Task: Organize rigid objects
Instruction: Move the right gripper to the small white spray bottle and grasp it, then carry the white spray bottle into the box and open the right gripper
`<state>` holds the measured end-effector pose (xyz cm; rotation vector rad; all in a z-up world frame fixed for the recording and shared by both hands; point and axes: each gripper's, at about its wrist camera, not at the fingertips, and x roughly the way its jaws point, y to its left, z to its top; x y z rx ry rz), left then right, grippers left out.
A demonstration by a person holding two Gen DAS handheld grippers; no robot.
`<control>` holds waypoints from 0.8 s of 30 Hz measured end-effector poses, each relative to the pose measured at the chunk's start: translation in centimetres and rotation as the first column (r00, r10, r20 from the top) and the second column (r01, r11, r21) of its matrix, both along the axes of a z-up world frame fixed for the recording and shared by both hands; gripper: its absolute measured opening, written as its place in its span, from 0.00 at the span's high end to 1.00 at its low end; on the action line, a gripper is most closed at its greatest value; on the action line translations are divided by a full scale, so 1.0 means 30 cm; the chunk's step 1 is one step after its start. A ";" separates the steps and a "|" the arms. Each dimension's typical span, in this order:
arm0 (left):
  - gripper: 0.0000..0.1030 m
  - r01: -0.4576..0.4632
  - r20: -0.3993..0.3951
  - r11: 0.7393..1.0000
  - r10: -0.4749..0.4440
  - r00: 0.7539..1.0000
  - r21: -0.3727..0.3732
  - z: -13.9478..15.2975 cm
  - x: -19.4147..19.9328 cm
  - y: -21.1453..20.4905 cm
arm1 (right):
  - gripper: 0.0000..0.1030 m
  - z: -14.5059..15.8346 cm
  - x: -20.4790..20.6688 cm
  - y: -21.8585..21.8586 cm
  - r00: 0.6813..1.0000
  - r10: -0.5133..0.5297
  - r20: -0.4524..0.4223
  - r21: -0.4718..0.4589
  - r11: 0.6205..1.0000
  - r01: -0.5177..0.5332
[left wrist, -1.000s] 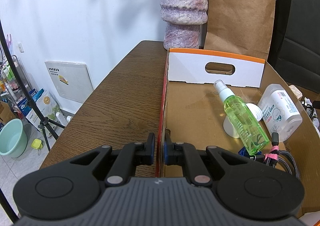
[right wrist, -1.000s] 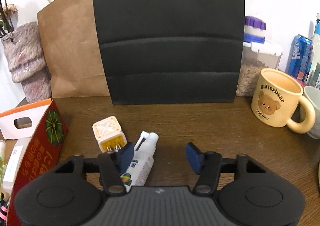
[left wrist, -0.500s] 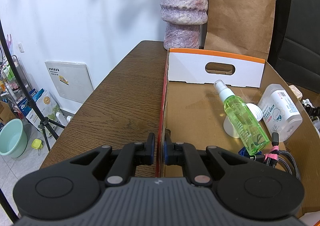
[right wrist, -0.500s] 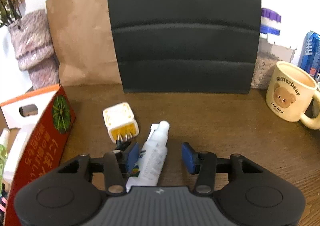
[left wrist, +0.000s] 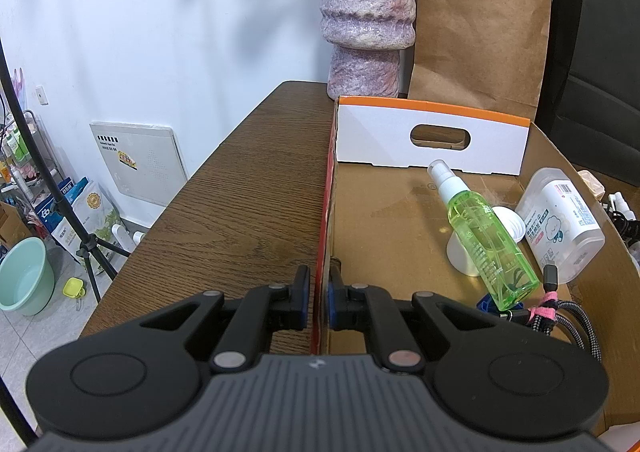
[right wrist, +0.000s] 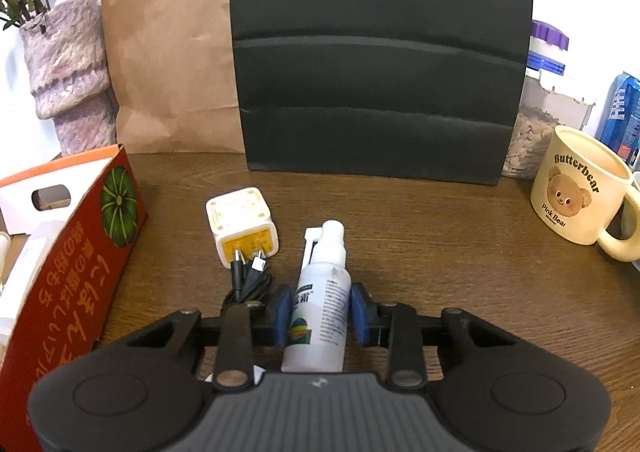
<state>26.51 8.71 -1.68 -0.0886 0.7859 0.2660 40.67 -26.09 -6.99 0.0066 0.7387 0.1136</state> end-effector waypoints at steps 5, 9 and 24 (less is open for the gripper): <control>0.91 0.000 0.000 1.000 0.000 1.000 0.000 0.000 0.000 0.001 | 0.71 0.016 -0.002 -0.010 1.000 -0.007 0.012 0.004 1.000 0.007; 0.91 0.000 0.000 1.000 0.000 1.000 0.000 0.000 0.002 0.003 | 0.71 0.041 -0.009 -0.021 0.999 -0.015 0.036 0.015 1.000 0.015; 0.91 0.000 0.000 1.000 0.000 1.000 0.001 -0.001 0.000 -0.001 | 0.71 0.147 -0.073 -0.013 0.989 0.009 0.150 0.041 0.999 -0.015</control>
